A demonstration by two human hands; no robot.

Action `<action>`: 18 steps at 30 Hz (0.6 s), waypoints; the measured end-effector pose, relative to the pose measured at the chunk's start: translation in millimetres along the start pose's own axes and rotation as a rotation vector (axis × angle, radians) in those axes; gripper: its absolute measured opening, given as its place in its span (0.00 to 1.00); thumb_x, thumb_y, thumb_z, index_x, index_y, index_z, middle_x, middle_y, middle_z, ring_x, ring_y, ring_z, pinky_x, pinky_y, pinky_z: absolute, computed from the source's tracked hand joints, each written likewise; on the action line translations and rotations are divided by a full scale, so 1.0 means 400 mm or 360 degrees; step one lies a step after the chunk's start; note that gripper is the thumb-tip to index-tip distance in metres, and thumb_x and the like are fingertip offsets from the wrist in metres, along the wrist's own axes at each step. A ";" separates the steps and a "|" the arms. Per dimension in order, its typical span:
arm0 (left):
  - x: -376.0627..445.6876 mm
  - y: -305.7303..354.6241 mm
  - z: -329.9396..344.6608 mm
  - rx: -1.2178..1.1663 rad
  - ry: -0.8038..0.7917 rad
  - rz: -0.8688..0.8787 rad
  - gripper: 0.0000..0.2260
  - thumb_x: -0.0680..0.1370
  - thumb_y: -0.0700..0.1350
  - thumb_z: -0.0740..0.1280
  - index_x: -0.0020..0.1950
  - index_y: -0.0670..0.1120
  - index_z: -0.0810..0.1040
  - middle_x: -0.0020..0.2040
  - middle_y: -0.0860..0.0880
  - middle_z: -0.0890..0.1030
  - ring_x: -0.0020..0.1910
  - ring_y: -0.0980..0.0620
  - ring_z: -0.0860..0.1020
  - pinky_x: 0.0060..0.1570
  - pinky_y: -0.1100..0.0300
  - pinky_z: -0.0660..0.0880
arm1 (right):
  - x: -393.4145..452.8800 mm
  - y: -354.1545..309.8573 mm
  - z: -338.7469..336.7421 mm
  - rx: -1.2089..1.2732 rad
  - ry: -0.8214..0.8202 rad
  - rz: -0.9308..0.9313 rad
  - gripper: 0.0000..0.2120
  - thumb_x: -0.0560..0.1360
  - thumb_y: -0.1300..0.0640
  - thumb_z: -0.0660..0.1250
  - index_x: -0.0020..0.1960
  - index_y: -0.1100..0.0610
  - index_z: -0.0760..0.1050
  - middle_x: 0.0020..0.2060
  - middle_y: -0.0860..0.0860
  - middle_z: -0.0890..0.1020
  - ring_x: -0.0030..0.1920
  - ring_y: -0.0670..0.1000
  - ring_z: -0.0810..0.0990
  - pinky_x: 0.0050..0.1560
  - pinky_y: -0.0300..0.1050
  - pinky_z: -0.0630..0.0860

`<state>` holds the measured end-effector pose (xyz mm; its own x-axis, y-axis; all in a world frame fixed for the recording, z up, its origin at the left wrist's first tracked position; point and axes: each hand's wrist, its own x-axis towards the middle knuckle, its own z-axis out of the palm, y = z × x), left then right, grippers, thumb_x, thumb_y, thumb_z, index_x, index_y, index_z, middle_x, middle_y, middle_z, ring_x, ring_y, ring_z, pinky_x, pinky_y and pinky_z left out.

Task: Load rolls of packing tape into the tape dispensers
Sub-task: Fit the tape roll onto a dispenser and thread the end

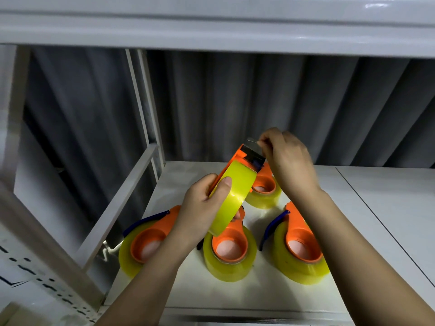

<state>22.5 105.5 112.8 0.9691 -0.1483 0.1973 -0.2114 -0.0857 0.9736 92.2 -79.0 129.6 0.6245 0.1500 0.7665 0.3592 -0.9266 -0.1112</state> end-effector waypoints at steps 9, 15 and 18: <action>-0.024 0.001 -0.008 -0.0118 -0.0038 -0.0074 0.17 0.79 0.51 0.63 0.48 0.35 0.75 0.33 0.40 0.81 0.32 0.43 0.81 0.36 0.52 0.80 | 0.034 0.040 -0.014 0.0037 -0.0195 0.0163 0.10 0.81 0.53 0.60 0.54 0.60 0.73 0.44 0.59 0.79 0.44 0.61 0.77 0.42 0.52 0.74; -0.038 -0.007 -0.026 -0.0101 -0.0015 -0.0168 0.12 0.80 0.48 0.60 0.47 0.40 0.77 0.33 0.47 0.83 0.32 0.52 0.82 0.34 0.60 0.79 | 0.034 0.051 -0.054 0.0856 -0.0316 0.0343 0.07 0.79 0.57 0.63 0.56 0.51 0.69 0.45 0.45 0.81 0.48 0.47 0.81 0.52 0.44 0.76; -0.060 0.002 -0.028 -0.0157 -0.0062 -0.0225 0.11 0.81 0.43 0.57 0.40 0.49 0.73 0.25 0.61 0.79 0.25 0.65 0.78 0.25 0.74 0.72 | 0.045 0.042 -0.086 0.0868 -0.0328 0.0062 0.07 0.79 0.61 0.63 0.54 0.50 0.70 0.51 0.40 0.76 0.52 0.38 0.76 0.49 0.31 0.71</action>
<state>0.3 120.1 110.2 0.9821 -0.1799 0.0550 -0.0581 -0.0116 0.9982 85.5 -103.7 163.2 0.7469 0.2340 0.6224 0.6043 -0.6294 -0.4886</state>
